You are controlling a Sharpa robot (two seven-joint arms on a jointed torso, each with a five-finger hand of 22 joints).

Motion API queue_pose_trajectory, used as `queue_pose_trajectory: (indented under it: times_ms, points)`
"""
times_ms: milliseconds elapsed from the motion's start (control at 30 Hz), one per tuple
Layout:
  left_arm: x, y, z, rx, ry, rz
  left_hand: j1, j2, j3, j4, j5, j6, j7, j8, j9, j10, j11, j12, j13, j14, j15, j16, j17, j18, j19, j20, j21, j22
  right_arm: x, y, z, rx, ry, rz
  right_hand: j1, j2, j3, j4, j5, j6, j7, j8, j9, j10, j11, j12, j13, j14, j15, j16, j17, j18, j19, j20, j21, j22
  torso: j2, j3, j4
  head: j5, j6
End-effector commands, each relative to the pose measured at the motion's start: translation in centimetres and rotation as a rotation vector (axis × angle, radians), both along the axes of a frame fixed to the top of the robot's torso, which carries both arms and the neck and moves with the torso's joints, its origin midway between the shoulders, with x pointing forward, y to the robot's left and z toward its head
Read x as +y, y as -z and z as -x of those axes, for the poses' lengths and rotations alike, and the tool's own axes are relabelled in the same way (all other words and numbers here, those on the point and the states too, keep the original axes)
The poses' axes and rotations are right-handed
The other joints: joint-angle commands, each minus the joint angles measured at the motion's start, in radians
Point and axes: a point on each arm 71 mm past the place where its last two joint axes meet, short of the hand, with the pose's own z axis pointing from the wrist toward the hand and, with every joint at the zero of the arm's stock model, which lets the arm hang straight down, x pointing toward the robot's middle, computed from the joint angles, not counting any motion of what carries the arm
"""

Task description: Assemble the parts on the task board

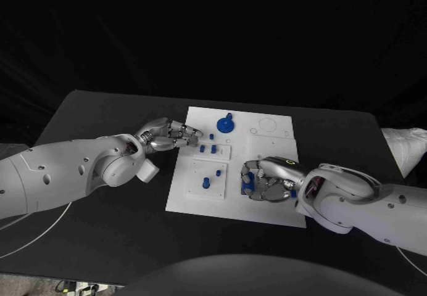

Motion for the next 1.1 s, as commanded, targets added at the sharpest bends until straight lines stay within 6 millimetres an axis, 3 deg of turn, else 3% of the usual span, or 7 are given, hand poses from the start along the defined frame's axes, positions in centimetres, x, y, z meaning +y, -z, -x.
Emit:
queue_pose_trajectory:
  times_ms: [33,267,400,567,833,1000,1100]
  points:
    - [-0.3,0.0,0.1,0.006,0.02,0.014,0.009,0.0,0.002,-0.003,0.006,0.002,0.005,0.007,0.001,0.004,0.003,0.0,0.001,0.006,-0.002,0.007,0.002,-0.017,0.007,0.0,0.004,-0.002,-0.1,0.3,0.0,0.023,-0.005,0.033,0.002,-0.004,-0.007,-0.001,-0.198,0.0,-0.001,0.007,0.023,0.108,-0.002,0.004,0.263,0.104,0.003,0.003,0.263,0.008,-0.004,0.0,-0.004,0.172,0.001,-0.0003,-0.0004,-0.001,0.0]
    - [-0.3,0.0,0.1,0.011,0.022,0.012,0.01,0.0,0.003,-0.003,0.008,0.002,0.005,0.007,0.001,0.005,0.003,0.0,0.001,0.008,-0.001,0.008,0.002,-0.017,0.007,0.0,0.004,-0.002,-0.2,0.6,-0.1,0.042,0.008,0.054,-0.034,-0.002,-0.089,0.02,-0.641,-0.024,0.003,0.031,0.025,0.108,0.003,0.004,0.263,0.104,0.009,0.003,0.263,0.009,-0.005,0.006,-0.008,0.17,0.0,0.0002,-0.0004,-0.001,0.0]
    - [-0.3,0.0,0.1,0.011,0.023,0.012,0.011,0.0,0.003,-0.004,0.009,0.002,0.005,0.007,0.001,0.005,0.003,0.0,0.001,0.008,-0.001,0.008,0.002,-0.017,0.007,0.0,0.004,-0.002,-0.3,0.6,-0.1,0.046,0.012,0.059,-0.054,-0.007,-0.153,0.051,-0.789,-0.039,0.001,0.035,0.023,0.108,0.003,0.004,0.263,0.104,0.008,0.003,0.263,0.009,-0.003,0.006,-0.009,0.171,0.0,0.0005,0.0004,-0.001,0.0]
    - [-0.3,0.0,0.1,0.011,0.023,0.012,0.011,0.0,0.003,-0.004,0.009,0.002,0.005,0.007,0.001,0.005,0.003,0.0,0.001,0.008,-0.001,0.008,0.002,-0.017,0.007,0.0,0.004,-0.002,-0.5,0.5,-0.2,0.025,0.021,0.039,-0.087,-0.056,-0.237,0.123,-0.8,-0.046,0.0,0.033,0.019,0.108,-0.002,0.004,0.263,0.104,0.005,0.003,0.263,0.009,-0.003,0.003,-0.009,0.171,-0.001,0.0003,0.0003,0.001,0.0]
    - [-0.3,0.0,0.1,0.006,0.02,0.014,0.012,0.0,0.004,-0.004,0.01,0.002,0.005,0.007,0.001,0.005,0.003,0.0,0.001,0.008,-0.001,0.008,0.002,-0.017,0.007,0.0,0.004,-0.002,-2.0,-1.1,-0.1,-0.022,0.073,-0.048,-0.166,-0.053,-0.364,0.163,-0.799,-0.018,-0.003,-0.031,-0.045,0.108,-0.008,0.004,0.263,0.104,-0.001,0.003,0.263,0.003,0.012,-0.003,0.018,0.179,-0.002,-0.0004,0.0023,0.004,0.0]
    - [-0.3,-0.1,0.1,-0.004,0.016,0.017,0.015,0.0,0.005,-0.005,0.012,0.002,0.005,0.008,0.001,0.006,0.003,0.0,0.001,0.009,-0.001,0.009,0.002,-0.017,0.008,0.0,0.004,-0.003,-4.0,-3.8,-1.1,0.004,0.165,-0.088,-0.283,0.099,-0.34,0.155,-0.776,0.105,-0.011,-0.121,-0.163,0.108,-0.004,0.004,0.263,0.104,-0.006,0.003,0.263,-0.002,0.021,-0.001,0.038,0.184,-0.002,-0.0007,0.002,0.001,0.0]
    - [-0.2,-0.2,0.1,-0.012,0.013,0.022,0.017,-0.001,0.005,-0.006,0.014,0.003,0.005,0.008,0.002,0.007,0.003,0.0,0.001,0.01,-0.001,0.01,0.002,-0.017,0.008,0.0,0.005,-0.003,-5.4,-5.8,-2.1,0.049,0.237,-0.053,-0.239,0.141,-0.321,0.148,-0.537,0.275,-0.023,-0.308,-0.366,0.108,-0.013,0.004,0.263,0.104,0.0,0.003,0.263,-0.004,0.036,-0.019,0.071,0.193,0.0,-0.0005,0.001,-0.006,0.0]
